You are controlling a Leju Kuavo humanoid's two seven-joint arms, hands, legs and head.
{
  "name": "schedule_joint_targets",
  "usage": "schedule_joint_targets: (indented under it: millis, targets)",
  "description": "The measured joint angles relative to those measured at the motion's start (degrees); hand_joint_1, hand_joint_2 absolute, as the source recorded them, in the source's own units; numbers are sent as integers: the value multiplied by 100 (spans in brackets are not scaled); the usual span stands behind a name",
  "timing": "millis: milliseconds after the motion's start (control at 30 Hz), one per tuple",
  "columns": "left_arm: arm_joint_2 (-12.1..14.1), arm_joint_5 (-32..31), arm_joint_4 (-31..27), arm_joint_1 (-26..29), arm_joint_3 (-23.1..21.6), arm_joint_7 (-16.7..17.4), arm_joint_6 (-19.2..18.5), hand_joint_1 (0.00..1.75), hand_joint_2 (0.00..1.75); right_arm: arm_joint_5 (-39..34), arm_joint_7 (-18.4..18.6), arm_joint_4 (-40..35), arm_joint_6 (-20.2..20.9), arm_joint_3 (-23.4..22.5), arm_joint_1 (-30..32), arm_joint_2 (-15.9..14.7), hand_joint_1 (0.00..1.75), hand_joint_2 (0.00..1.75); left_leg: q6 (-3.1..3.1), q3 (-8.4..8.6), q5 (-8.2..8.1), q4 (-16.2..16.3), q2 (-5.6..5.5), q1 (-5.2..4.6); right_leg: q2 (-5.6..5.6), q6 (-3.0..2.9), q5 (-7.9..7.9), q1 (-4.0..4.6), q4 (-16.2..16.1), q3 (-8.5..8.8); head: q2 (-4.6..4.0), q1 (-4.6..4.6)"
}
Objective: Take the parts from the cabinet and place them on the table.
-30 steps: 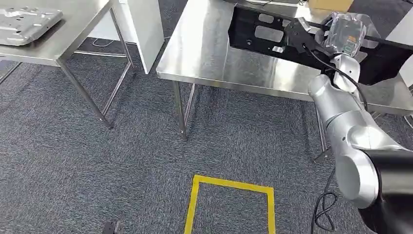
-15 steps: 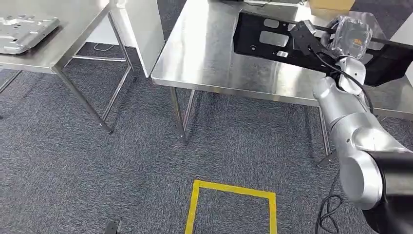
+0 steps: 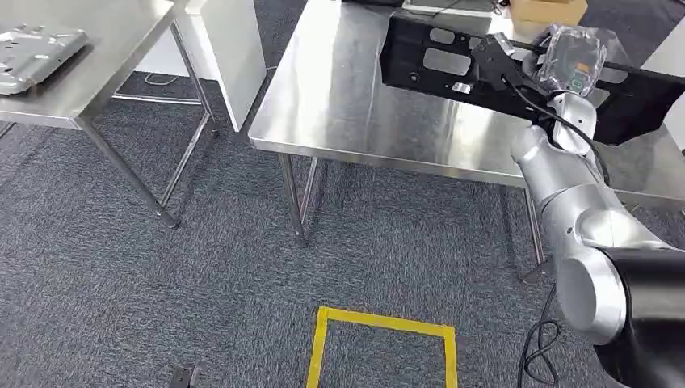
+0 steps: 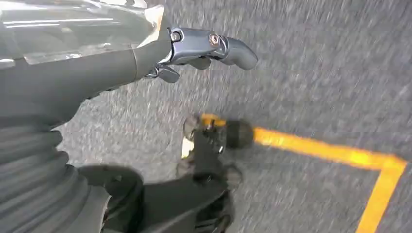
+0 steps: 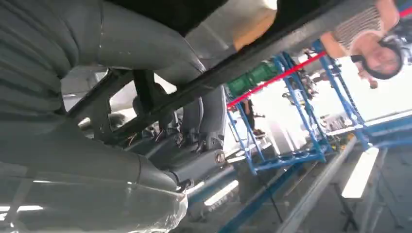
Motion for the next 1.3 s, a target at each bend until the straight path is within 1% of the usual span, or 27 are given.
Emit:
schedule_joint_targets:
  millis: [67,100,133,167,267,300,333,400,467,500,600,633,667,700,733,767,800,833,867,933,967,1000,1067,1133,1167,1200,1300]
  targets:
    - [0,13,0,-1,0,0,0,0,175,0,44,6,15,0,-22,-9,175,175,44,20,-39,0,-9,-1,2,-5,-335,-14,999,-574,-2,9]
    - [0,15,0,10,0,2,2,0,175,0,72,15,28,0,2,-9,175,175,49,38,-64,2,-14,-1,2,9,-441,-15,1432,-840,-2,15]
    - [0,15,0,21,0,2,4,0,175,0,98,28,39,0,35,-9,175,175,47,75,-94,3,-20,2,1,50,-425,-31,1627,-1006,-2,24]
    - [-4,31,2,34,0,4,4,0,175,-7,116,37,44,-2,62,-9,175,175,34,129,-131,5,-33,6,0,113,-277,-55,1490,-998,-2,22]
    - [-24,33,2,34,0,6,4,0,175,-2,118,37,48,-2,44,-11,175,175,-43,305,-281,31,-42,11,-49,312,586,-120,-80,-383,-2,35]
    - [-22,33,2,32,0,7,9,0,175,-2,122,44,53,-2,32,-13,175,175,-92,309,-337,60,-41,-37,-65,282,574,-93,-290,-220,-2,44]
    - [-22,33,2,27,0,7,9,0,175,-2,125,44,61,0,23,-9,175,175,-113,303,-365,70,-45,-39,-28,179,556,-67,-319,-209,0,33]
    - [-20,33,2,32,0,7,9,0,175,-7,149,46,61,-2,37,-13,175,175,-156,321,-392,50,-35,-23,-24,74,511,-31,-286,-224,0,13]
    - [-18,33,0,24,0,7,9,0,175,4,155,41,61,-2,15,-11,175,175,-232,271,-479,113,-23,1,-8,-23,483,-99,-307,-176,-2,7]
    - [-20,33,0,22,0,4,9,0,175,11,162,42,61,-2,5,-18,175,175,-261,196,-571,329,-11,0,-6,-83,444,-101,-307,-143,-2,-13]
    - [-22,37,2,33,0,4,9,0,175,9,219,50,90,-2,25,-13,175,175,-314,-607,-1068,1729,-2,22,-2,-193,358,-71,-307,-64,-2,-30]
    - [-24,39,2,38,0,4,9,0,175,9,247,59,103,-2,53,-13,175,175,-308,-814,-1055,1965,-2,22,7,-198,327,-59,-306,-28,-2,-33]
    - [-22,44,2,43,0,4,9,0,175,9,298,74,114,-4,80,-20,175,175,-288,-869,-898,1908,-2,21,18,-190,286,-47,-306,21,-2,-30]
    - [-22,55,2,46,0,4,9,0,175,9,343,85,124,-7,110,-29,175,175,-255,-793,-618,1614,-3,17,25,-189,242,-34,-306,88,-2,-35]
    - [-20,64,2,47,0,2,9,0,175,11,381,90,131,-13,132,-39,175,175,-205,-613,-278,1141,-3,11,29,-185,193,-22,-307,163,-2,-33]
    - [-16,77,2,47,0,0,9,0,175,9,413,98,133,-22,145,-44,175,175,-126,-375,96,528,-8,-15,29,-174,135,-9,-311,245,-2,-37]
    - [6,90,2,47,0,-2,9,0,175,9,442,109,133,-42,161,-64,175,175,-49,-234,108,298,-10,-43,29,-161,95,-16,-334,285,-2,-19]
    - [9,92,2,46,0,-7,4,0,175,6,470,122,133,-55,146,-92,175,175,-32,-144,62,203,-7,-74,31,-129,75,38,-337,284,0,-8]
    - [9,94,2,37,0,-20,4,0,175,0,505,131,133,-68,166,-105,175,175,-18,-90,-33,113,6,-83,31,-101,73,12,-345,270,-2,-42]
    - [6,96,2,53,0,-28,-9,0,175,-9,559,135,133,-112,258,-179,175,175,17,-52,-52,56,8,-91,25,-35,118,38,-310,324,0,-44]
    - [0,99,2,59,0,-37,-18,0,175,-7,584,138,131,-118,305,-201,175,175,42,52,-43,-22,-1,-37,15,-27,46,12,-265,242,-2,-43]
    - [4,101,2,57,0,-42,-20,0,175,-7,588,140,127,-131,316,-214,175,175,53,108,-49,-52,-9,-43,8,-15,18,-2,-105,200,-2,-24]
    - [9,101,2,44,0,-50,-20,0,175,-7,621,164,127,-162,317,-293,175,175,100,144,-93,-54,-19,-41,9,-8,-183,-19,676,-278,-2,-15]
    - [4,99,2,70,0,-55,-22,0,175,-7,660,188,127,-207,417,-365,175,175,100,212,-166,-51,-43,-39,8,41,-399,-35,1413,-805,-2,-13]
    - [0,99,2,90,0,-59,-24,0,175,2,673,195,127,-236,477,-404,175,175,88,267,-210,-50,-49,-34,6,81,-346,-55,1421,-909,-2,-4]
    - [-7,99,2,105,0,-63,-28,0,175,9,673,195,127,-254,513,-426,175,175,68,327,-258,-47,-59,-26,4,137,-175,-79,1171,-876,0,-6]
    - [-18,96,2,109,0,-70,-28,0,175,22,673,201,127,-284,542,-503,175,175,-30,515,-445,-28,-65,-18,-71,376,754,-171,-385,-365,0,4]
